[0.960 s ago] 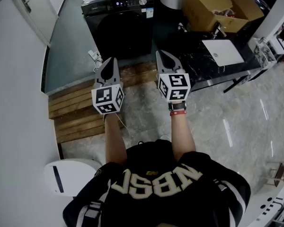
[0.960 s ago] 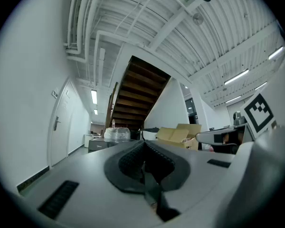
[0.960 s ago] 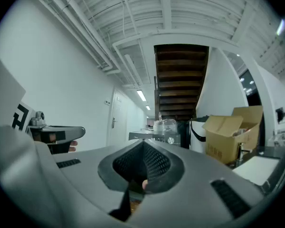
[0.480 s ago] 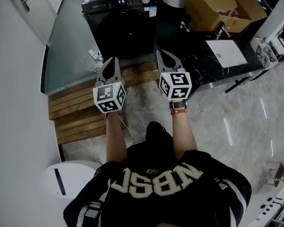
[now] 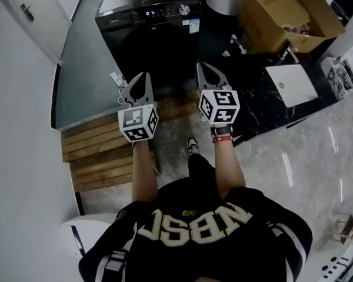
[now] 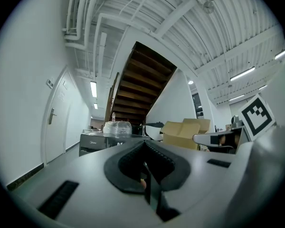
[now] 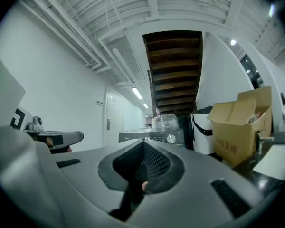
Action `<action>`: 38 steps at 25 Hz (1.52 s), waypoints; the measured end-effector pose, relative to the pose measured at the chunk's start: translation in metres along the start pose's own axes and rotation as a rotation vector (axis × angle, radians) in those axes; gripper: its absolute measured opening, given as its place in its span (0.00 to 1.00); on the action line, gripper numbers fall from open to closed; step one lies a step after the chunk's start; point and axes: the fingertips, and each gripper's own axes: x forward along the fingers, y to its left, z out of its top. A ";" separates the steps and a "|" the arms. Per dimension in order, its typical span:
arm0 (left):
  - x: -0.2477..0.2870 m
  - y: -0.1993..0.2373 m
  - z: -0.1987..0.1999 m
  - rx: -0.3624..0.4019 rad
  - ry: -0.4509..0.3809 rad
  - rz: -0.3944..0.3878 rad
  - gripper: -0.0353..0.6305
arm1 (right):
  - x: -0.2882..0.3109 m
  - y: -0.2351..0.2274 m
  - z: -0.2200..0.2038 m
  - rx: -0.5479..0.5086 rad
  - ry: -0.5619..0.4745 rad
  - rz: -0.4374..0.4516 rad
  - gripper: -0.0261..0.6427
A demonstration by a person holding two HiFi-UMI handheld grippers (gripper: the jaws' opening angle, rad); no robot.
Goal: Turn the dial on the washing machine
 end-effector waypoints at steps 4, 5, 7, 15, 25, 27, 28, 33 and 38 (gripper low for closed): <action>0.074 0.007 0.001 0.003 -0.008 -0.003 0.07 | 0.066 -0.034 0.014 -0.018 -0.011 0.019 0.05; 0.093 0.008 0.000 0.002 -0.008 -0.004 0.07 | 0.082 -0.044 0.017 -0.019 -0.014 0.022 0.05; 0.127 0.013 -0.002 -0.004 -0.005 -0.004 0.07 | 0.113 -0.061 0.022 -0.023 -0.010 0.031 0.05; 0.232 0.040 -0.016 -0.025 0.017 0.035 0.07 | 0.213 -0.107 0.024 -0.031 0.021 0.071 0.05; 0.310 0.056 -0.035 -0.028 0.033 0.061 0.07 | 0.296 -0.136 0.021 -0.077 0.055 0.127 0.05; 0.320 0.060 -0.040 -0.032 0.045 0.055 0.07 | 0.308 -0.138 0.019 -0.088 0.065 0.128 0.05; 0.324 0.063 -0.042 -0.034 0.049 0.052 0.07 | 0.314 -0.138 0.017 -0.094 0.071 0.127 0.05; 0.349 0.073 -0.053 -0.040 0.065 0.004 0.07 | 0.340 -0.146 0.008 -0.113 0.084 0.087 0.05; 0.371 0.080 -0.064 -0.062 0.087 -0.065 0.07 | 0.362 -0.144 -0.001 -0.208 0.124 0.050 0.09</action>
